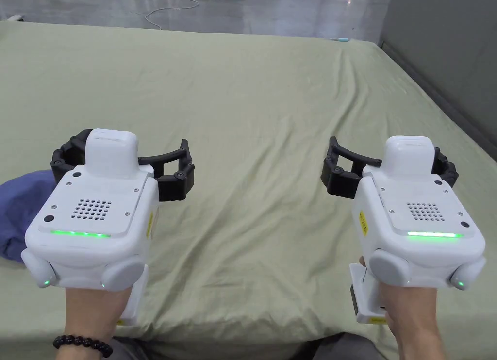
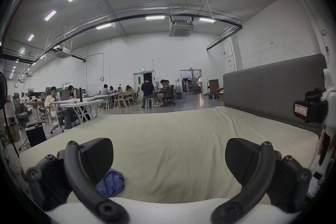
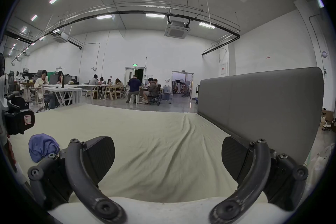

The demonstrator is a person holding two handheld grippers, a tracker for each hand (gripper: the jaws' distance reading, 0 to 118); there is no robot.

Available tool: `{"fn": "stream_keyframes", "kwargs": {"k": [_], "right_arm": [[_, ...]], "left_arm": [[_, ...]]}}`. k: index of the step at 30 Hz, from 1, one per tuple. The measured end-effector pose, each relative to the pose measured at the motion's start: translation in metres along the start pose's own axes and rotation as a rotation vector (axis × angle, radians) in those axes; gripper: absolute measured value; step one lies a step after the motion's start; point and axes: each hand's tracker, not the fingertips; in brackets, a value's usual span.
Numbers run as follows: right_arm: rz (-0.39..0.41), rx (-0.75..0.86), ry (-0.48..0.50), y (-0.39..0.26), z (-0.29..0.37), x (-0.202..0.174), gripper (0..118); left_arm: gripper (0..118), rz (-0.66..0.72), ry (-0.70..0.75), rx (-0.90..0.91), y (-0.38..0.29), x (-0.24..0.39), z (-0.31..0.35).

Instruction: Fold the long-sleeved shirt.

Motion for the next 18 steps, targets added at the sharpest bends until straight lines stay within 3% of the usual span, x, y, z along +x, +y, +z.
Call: {"fn": "stream_keyframes", "kwargs": {"k": [18], "right_arm": [[0.009,-0.019,-0.027,-0.0049,0.0007,0.0028,116]], "left_arm": [[118,0.003,0.005,-0.027,-0.0044,0.0045,-0.0002]]}}
